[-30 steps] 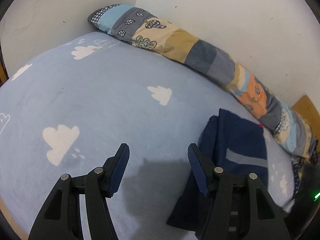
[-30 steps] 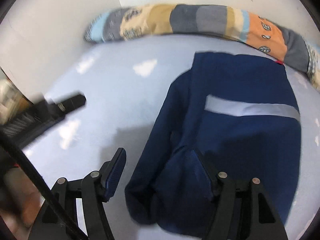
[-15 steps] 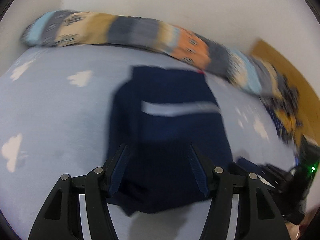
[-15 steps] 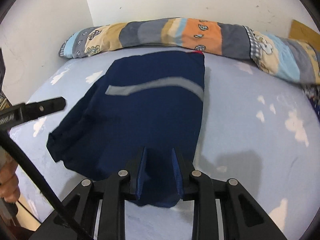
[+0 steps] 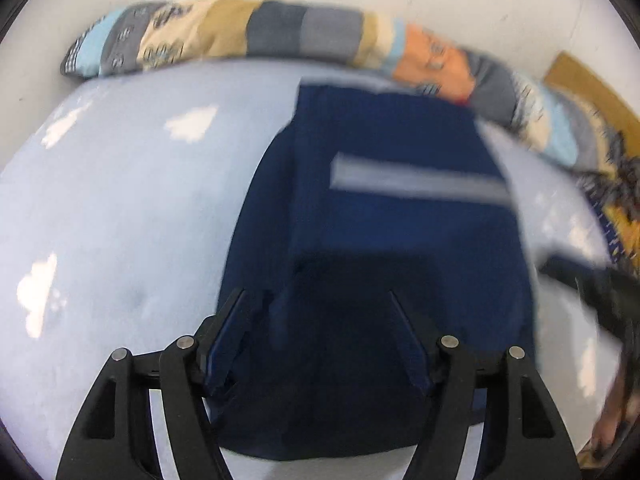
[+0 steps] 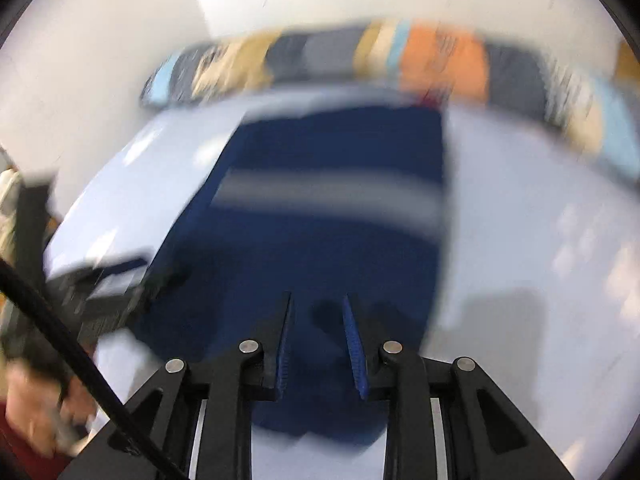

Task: Fold large clothes

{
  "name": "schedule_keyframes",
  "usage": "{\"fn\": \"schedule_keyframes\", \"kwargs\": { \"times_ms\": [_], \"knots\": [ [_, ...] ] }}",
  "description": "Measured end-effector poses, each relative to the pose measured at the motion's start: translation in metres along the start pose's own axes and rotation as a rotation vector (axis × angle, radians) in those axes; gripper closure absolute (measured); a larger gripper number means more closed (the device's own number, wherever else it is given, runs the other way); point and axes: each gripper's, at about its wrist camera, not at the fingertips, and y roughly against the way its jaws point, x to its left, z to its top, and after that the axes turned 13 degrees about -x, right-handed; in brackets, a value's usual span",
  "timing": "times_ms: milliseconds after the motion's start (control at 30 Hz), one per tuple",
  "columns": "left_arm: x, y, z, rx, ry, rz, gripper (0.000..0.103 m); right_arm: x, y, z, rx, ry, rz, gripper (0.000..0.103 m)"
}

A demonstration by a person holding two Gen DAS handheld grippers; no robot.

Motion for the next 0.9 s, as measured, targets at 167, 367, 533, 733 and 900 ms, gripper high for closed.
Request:
{"fn": "schedule_keyframes", "kwargs": {
  "times_ms": [167, 367, 533, 733, 900],
  "knots": [
    [-0.016, -0.006, 0.007, -0.020, 0.048, -0.030, 0.034, -0.035, -0.063, 0.071, -0.037, -0.041, -0.071, 0.068],
    [-0.001, -0.035, -0.005, 0.060, 0.015, 0.092, 0.034, -0.059, -0.170, 0.091, 0.120, -0.069, -0.152, 0.065],
    [0.013, -0.051, -0.010, 0.130, 0.075, 0.097, 0.026, -0.067, -0.192, 0.074, 0.219, -0.058, -0.161, 0.065],
    [0.015, -0.037, -0.010, 0.106, 0.064, 0.111, 0.026, -0.031, -0.087, 0.067, 0.080, 0.008, -0.005, 0.059],
    [0.027, -0.038, -0.011, 0.122, 0.088, 0.108, 0.026, 0.004, 0.017, 0.001, -0.060, 0.173, -0.005, 0.024]
  ]
}}
